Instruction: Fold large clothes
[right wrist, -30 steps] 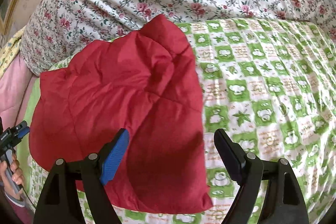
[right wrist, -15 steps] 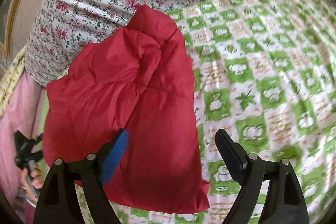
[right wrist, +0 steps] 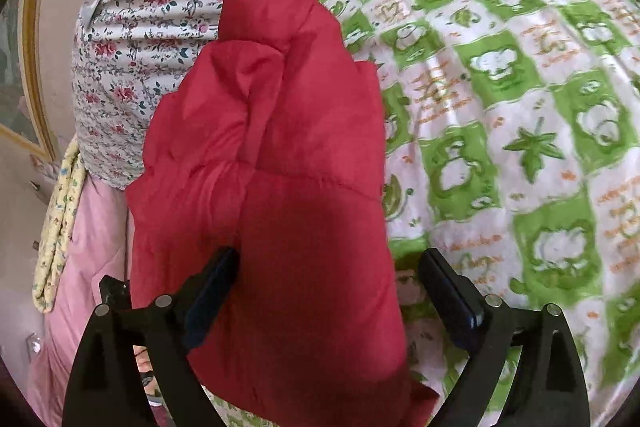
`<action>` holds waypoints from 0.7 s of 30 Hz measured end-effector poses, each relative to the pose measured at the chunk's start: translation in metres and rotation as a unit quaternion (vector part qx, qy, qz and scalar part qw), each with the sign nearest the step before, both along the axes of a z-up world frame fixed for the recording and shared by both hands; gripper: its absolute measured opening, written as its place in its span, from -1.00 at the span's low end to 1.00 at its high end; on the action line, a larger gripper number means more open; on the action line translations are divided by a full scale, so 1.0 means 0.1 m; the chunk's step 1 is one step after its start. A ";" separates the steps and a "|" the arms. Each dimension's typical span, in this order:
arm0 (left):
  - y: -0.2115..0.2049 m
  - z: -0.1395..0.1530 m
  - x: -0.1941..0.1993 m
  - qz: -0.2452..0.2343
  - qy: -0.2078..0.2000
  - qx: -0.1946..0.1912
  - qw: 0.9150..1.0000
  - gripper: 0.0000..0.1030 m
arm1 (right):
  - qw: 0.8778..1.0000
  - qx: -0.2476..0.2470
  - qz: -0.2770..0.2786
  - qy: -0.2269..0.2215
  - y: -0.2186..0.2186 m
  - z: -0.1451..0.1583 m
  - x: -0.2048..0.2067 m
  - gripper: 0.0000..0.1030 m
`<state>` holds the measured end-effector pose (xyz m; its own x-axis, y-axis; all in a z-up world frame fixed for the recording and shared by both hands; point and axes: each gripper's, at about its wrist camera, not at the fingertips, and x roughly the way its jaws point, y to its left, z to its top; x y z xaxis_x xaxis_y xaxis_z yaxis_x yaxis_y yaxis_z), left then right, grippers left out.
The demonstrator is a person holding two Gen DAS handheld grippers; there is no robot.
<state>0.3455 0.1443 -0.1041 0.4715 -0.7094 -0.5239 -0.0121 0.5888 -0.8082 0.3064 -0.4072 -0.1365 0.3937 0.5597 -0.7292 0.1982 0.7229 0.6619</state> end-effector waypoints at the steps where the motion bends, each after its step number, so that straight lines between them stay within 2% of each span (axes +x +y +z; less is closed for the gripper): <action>1: -0.01 -0.01 0.01 -0.001 -0.001 -0.002 1.000 0.74 | 1.000 0.004 0.002 -0.002 0.02 -0.01 0.01 0.83; 5: -0.03 -0.06 0.05 -0.005 -0.001 -0.013 1.000 0.75 | 1.000 0.018 0.011 -0.004 0.13 -0.04 0.08 0.77; 7: -0.03 -0.05 0.05 -0.008 -0.007 -0.012 1.000 0.69 | 1.000 0.027 0.016 -0.002 0.17 -0.04 0.11 0.59; 10: -0.05 0.00 0.03 -0.019 -0.020 -0.003 1.000 0.44 | 0.999 0.031 0.019 -0.002 0.20 -0.03 0.12 0.36; 12: -0.07 0.06 0.02 -0.026 -0.031 0.002 0.999 0.23 | 0.999 0.035 0.021 -0.005 0.19 -0.01 0.10 0.13; 15: -0.09 0.16 -0.02 -0.033 -0.049 0.016 0.998 0.05 | 0.999 0.040 0.022 -0.014 0.17 0.06 0.07 -0.17; 18: -0.11 0.27 -0.08 -0.036 -0.060 0.021 0.997 -0.01 | 0.999 0.036 0.022 -0.023 0.16 0.19 0.00 -0.30; 21: -0.14 0.43 -0.19 -0.043 -0.079 0.027 0.996 -0.05 | 0.999 0.033 0.024 -0.030 0.16 0.34 -0.12 -0.33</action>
